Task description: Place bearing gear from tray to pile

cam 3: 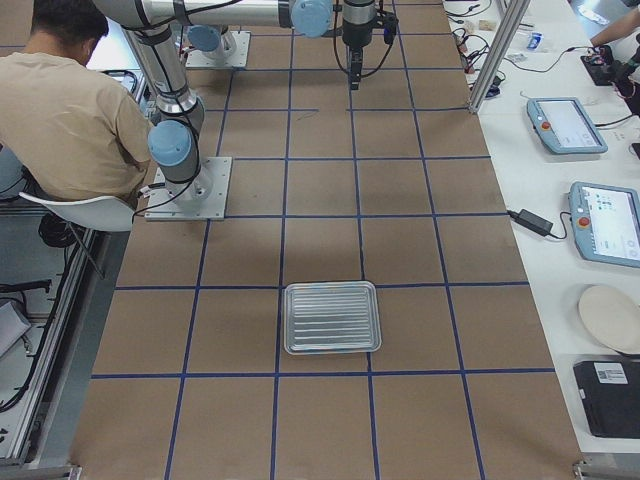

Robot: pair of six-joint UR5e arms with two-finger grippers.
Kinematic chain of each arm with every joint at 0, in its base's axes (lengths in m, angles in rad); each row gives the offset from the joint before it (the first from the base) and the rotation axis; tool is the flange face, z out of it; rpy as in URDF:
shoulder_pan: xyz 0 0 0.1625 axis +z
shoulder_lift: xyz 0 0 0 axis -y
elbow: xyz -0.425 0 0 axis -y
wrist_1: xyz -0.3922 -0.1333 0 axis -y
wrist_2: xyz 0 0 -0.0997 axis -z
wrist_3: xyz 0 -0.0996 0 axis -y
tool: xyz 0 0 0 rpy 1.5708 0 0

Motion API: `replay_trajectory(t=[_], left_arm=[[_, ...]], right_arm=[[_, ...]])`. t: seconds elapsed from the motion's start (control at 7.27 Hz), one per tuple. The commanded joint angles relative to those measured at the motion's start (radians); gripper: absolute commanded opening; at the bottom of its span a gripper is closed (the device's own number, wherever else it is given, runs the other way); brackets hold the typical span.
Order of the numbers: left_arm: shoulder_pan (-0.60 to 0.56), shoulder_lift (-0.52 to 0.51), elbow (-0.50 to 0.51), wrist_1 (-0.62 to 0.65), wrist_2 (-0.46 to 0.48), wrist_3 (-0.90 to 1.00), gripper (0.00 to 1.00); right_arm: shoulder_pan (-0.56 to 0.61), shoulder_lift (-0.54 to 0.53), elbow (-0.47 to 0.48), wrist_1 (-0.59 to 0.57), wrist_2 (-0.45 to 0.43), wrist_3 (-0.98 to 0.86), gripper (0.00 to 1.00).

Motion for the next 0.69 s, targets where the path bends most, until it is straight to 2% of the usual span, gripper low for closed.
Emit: replay_trajectory(t=[0.0, 0.55], left_arm=[[0.005, 0.003, -0.002, -0.005, 0.033, -0.003, 1.00], [0.000, 0.004, -0.002, -0.005, 0.034, -0.049, 1.00]], right_arm=[[0.000, 0.000, 0.001, 0.001, 0.000, -0.001, 1.00], [0.000, 0.000, 0.001, 0.001, 0.000, -0.001, 1.00]])
